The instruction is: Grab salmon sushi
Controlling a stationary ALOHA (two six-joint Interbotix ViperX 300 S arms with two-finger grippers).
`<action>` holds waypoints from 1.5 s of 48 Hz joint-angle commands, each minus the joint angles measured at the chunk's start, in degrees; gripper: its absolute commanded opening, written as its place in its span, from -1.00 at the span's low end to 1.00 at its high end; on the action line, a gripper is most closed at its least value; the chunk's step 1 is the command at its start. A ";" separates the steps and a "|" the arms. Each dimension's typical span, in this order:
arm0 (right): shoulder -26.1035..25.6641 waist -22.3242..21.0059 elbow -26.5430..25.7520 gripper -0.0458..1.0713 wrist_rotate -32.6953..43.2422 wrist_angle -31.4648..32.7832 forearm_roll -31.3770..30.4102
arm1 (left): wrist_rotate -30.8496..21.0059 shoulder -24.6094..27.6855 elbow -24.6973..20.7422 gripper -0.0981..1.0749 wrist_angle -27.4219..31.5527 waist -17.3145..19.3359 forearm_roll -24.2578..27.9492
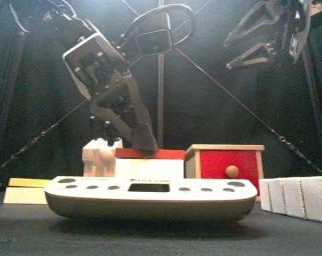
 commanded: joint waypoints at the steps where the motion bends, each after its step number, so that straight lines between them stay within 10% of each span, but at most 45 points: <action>1: -0.26 -0.09 -0.44 0.70 0.18 0.18 -0.18 | 0.00 -0.70 -1.49 0.59 -0.44 0.18 0.00; 72: -0.26 -0.53 -0.44 0.70 0.09 0.18 -0.09 | 0.26 2.02 -1.41 0.61 0.18 0.97 0.18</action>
